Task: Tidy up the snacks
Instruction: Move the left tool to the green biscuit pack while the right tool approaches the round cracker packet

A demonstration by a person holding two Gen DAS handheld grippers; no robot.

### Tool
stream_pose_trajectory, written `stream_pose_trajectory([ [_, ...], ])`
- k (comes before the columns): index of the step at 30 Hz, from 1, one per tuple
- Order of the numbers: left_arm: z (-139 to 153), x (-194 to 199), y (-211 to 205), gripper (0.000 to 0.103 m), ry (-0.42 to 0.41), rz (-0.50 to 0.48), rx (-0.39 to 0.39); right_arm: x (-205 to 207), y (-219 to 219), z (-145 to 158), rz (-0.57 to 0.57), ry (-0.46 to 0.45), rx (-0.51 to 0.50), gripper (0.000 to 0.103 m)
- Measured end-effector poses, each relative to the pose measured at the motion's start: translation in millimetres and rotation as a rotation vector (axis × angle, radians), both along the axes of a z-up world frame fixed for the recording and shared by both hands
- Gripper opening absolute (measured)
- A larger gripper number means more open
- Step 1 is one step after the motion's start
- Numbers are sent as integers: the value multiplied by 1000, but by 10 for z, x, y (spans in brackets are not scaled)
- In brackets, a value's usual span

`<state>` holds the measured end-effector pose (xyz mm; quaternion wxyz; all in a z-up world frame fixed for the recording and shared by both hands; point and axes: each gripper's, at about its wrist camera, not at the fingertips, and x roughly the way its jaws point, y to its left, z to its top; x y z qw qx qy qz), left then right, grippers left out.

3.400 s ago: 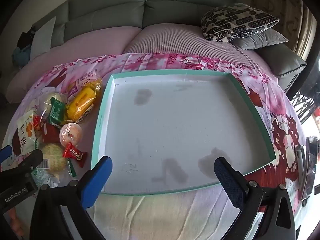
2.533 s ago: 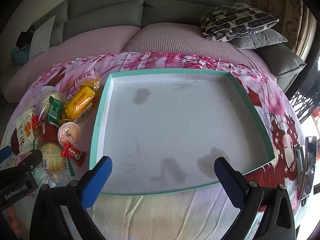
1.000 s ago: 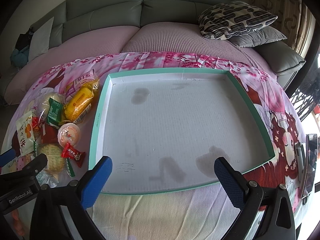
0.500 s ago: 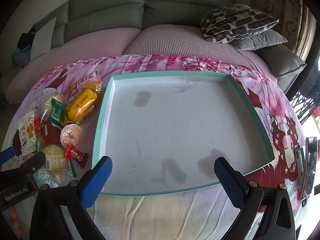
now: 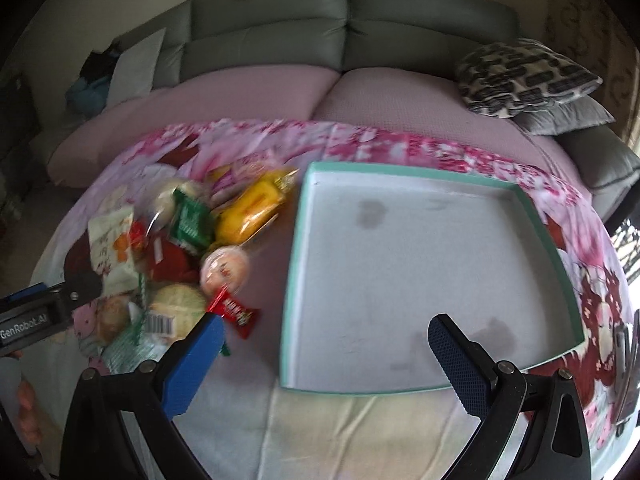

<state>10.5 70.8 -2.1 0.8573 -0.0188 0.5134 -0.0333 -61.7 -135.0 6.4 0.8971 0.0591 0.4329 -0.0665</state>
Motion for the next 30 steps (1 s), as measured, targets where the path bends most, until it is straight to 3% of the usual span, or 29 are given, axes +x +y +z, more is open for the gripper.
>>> stream_pose_trajectory([
  [4, -212, -56, -91, 103, 72, -32, -4, 26, 139, -161, 23, 67, -13, 103],
  [14, -275, -263, -112, 103, 115, -48, -83, -65, 127, -250, -8, 106, -72, 103],
  [23, -436, -208, -223, 103, 173, -61, -77, -62, -121, -178, -84, 79, -70, 103],
  [27, -472, -197, -296, 100, 181, -80, -66, -35, -60, -130, -42, 32, -41, 103],
  [30, -493, -192, -323, 95, 190, -89, -65, 8, -8, -86, 10, -11, 38, 103],
])
